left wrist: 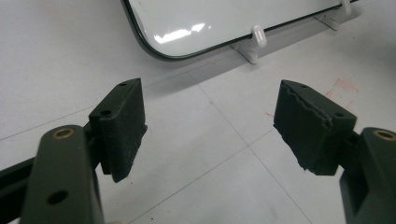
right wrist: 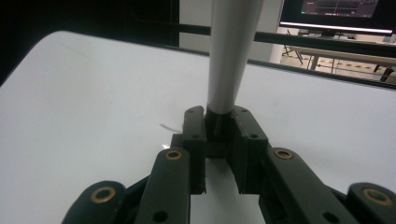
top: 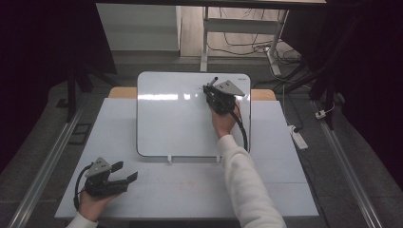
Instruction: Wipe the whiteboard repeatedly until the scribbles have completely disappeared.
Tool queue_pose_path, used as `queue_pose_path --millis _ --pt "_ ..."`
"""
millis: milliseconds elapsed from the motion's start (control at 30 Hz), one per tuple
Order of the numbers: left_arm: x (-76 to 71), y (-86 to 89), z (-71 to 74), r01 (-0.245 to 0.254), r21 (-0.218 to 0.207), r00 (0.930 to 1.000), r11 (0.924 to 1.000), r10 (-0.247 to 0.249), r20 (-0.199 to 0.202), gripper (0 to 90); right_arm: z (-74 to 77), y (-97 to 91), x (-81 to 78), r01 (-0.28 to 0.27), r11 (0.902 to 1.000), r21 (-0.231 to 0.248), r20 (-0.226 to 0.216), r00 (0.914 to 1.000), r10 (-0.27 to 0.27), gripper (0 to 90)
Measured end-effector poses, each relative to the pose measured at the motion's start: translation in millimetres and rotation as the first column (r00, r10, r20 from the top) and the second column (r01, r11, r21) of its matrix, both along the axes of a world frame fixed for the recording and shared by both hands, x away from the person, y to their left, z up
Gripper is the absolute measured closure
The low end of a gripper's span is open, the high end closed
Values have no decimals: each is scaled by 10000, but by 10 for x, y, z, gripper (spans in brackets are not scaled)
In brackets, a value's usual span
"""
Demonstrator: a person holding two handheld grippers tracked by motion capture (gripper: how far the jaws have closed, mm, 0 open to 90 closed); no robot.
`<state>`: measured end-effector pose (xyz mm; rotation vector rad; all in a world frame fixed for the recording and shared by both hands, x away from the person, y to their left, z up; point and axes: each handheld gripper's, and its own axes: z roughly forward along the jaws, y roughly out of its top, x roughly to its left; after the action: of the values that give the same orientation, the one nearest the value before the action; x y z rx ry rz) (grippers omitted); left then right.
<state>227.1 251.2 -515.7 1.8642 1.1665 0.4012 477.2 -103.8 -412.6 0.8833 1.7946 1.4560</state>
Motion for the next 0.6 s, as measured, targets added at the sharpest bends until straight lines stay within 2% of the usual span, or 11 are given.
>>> queue_pose_path --millis 100,167,233,333,400,500,600 --pt "-8 11 1 -31 -30 10000 10000 31 12 261 29 -157 47 683 9963 515 -15 9977 -683 772" --pt "0 15 -3 -51 -58 10000 10000 51 5 261 27 -182 47 771 9950 635 -26 9970 -771 772" --pt "8 10 -4 -28 -35 10000 10000 28 -3 261 -5 -102 17 469 9968 647 -49 9989 -467 772" --pt "5 -6 1 -2 11 10000 10000 2 16 261 -66 88 -36 -54 9997 252 15 10000 53 772" --pt "1 -1 2 11 5 10000 10000 -11 7 261 -57 106 -37 8 9998 188 74 10000 -9 772" --pt "-5 10 1 -47 -63 10000 10000 47 18 261 1 -32 14 675 9968 426 169 9975 -683 772" --pt "5 12 -3 -53 -81 10000 10000 54 19 261 38 -107 51 894 9941 613 92 9959 -901 772"
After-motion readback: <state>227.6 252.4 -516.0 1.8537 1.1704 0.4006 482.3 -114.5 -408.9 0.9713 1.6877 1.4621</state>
